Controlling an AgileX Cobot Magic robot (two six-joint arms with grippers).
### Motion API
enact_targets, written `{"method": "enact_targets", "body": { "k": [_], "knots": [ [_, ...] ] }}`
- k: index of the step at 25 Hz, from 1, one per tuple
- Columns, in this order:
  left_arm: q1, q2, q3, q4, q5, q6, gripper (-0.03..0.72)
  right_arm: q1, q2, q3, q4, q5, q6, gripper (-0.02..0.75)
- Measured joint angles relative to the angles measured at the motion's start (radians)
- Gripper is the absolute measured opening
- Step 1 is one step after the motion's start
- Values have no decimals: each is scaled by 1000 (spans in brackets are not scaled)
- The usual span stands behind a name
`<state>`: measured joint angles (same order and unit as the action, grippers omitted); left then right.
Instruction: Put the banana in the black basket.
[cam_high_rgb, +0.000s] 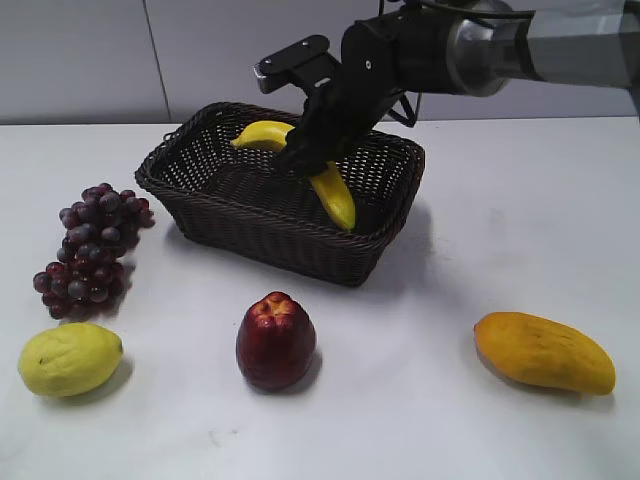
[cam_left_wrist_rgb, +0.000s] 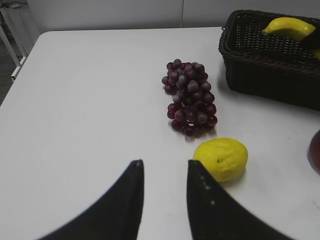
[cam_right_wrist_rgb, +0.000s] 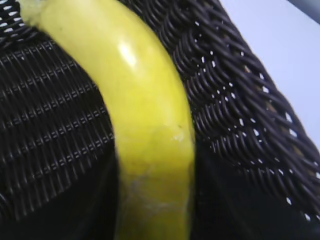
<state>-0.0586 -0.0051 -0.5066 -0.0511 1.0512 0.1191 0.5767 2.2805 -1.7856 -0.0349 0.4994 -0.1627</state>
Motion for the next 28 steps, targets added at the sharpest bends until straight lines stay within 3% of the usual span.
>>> {"method": "enact_targets", "body": {
  "k": [2, 5, 7, 18, 23, 28],
  "knots": [
    [0, 0, 0, 0, 0, 0, 221, 0, 3, 0, -1, -1, 0, 396],
    [0, 0, 0, 0, 0, 0, 221, 0, 4, 0, -2, 2, 0, 544],
    [0, 0, 0, 0, 0, 0, 221, 0, 4, -13, -2, 23, 0, 585],
    [0, 0, 0, 0, 0, 0, 221, -36, -201, -129, -65, 249, 18, 590],
    [0, 0, 0, 0, 0, 0, 221, -141, -317, -132, -70, 397, 38, 590],
    [0, 0, 0, 0, 0, 0, 221, -300, -390, -132, -80, 581, 176, 590]
  ]
}}
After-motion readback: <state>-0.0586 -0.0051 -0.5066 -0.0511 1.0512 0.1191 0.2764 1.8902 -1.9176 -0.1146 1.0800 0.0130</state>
